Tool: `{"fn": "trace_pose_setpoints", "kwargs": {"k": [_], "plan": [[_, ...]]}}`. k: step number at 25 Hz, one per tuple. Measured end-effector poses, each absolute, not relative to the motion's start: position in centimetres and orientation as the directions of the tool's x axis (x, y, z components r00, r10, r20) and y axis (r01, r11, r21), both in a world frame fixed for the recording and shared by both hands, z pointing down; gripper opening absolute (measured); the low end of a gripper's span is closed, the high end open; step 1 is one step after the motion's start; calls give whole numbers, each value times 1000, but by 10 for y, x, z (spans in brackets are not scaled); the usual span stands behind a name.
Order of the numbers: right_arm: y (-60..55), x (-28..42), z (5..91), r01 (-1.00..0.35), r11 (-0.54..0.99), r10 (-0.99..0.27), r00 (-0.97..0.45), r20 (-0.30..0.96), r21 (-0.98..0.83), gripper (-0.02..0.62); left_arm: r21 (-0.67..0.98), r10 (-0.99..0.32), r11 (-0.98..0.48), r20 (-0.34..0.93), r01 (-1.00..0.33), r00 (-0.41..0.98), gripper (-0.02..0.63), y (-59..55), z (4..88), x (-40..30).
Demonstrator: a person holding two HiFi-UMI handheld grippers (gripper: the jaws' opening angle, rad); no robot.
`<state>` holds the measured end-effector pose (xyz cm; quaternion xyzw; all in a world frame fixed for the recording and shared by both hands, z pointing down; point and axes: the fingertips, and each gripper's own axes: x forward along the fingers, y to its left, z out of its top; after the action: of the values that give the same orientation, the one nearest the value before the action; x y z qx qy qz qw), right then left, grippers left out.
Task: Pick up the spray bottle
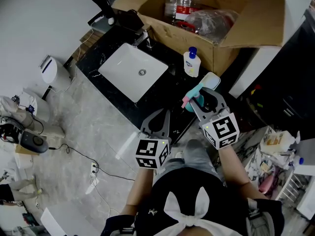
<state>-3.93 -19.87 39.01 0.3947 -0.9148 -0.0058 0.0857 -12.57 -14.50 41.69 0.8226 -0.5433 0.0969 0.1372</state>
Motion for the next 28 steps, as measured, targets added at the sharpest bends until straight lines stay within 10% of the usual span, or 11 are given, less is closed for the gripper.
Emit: {"fn": "trace_pose_setpoints", "kwargs": {"k": [28], "plan": [[-137,-32,371,-696,716,-697,-712,83,52,141,133,-869,-359,313,-924,383,31,-132,422,-121]]}}
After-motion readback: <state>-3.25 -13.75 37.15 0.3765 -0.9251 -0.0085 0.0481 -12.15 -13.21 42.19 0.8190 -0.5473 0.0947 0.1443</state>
